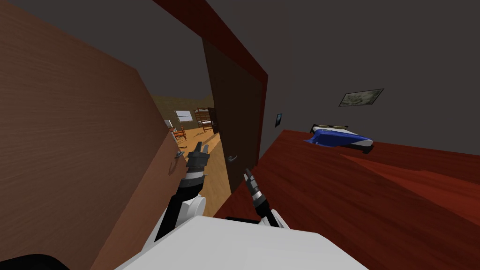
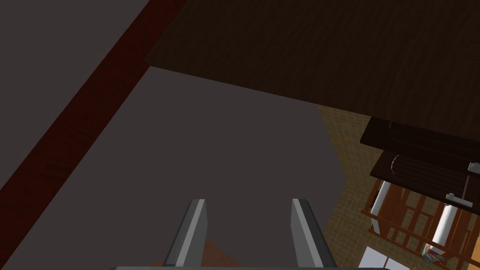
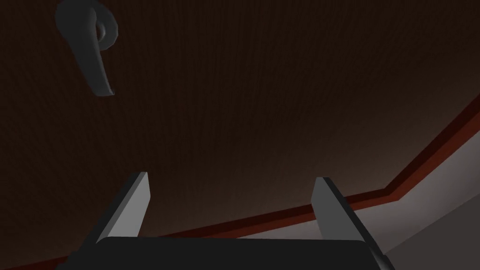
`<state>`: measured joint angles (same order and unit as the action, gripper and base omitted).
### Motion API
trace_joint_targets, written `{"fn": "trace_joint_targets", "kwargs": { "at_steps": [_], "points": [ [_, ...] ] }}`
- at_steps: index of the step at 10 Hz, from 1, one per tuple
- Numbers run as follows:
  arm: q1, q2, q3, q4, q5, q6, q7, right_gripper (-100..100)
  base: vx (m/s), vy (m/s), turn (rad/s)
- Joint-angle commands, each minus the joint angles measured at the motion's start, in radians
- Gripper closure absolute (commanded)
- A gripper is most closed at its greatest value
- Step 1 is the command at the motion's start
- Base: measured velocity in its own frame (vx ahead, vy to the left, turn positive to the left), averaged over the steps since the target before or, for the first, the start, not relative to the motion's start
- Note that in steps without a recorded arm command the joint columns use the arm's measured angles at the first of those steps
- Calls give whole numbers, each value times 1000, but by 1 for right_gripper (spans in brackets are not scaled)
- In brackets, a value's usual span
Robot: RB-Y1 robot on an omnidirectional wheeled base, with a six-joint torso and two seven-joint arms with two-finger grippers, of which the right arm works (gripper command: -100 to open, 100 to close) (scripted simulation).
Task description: Push the door open
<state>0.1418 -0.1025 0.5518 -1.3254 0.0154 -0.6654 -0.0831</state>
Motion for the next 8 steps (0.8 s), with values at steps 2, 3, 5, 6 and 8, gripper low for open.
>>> {"fn": "trace_joint_targets", "kwargs": {
  "at_steps": [2,3,5,6,8],
  "points": [
    [-32,-5,56,76,1,-10,-7,-100,148,-21,13],
    [-42,-6,70,100,1,-15,-9,-100,129,-24,6],
    [-52,-7,84,124,1,-20,-11,-100,75,-20,5],
    [-61,-7,97,146,1,-24,-13,-100,42,-5,3],
    [-88,-9,137,212,1,-38,-18,-100,112,-18,11]
  ]
}}
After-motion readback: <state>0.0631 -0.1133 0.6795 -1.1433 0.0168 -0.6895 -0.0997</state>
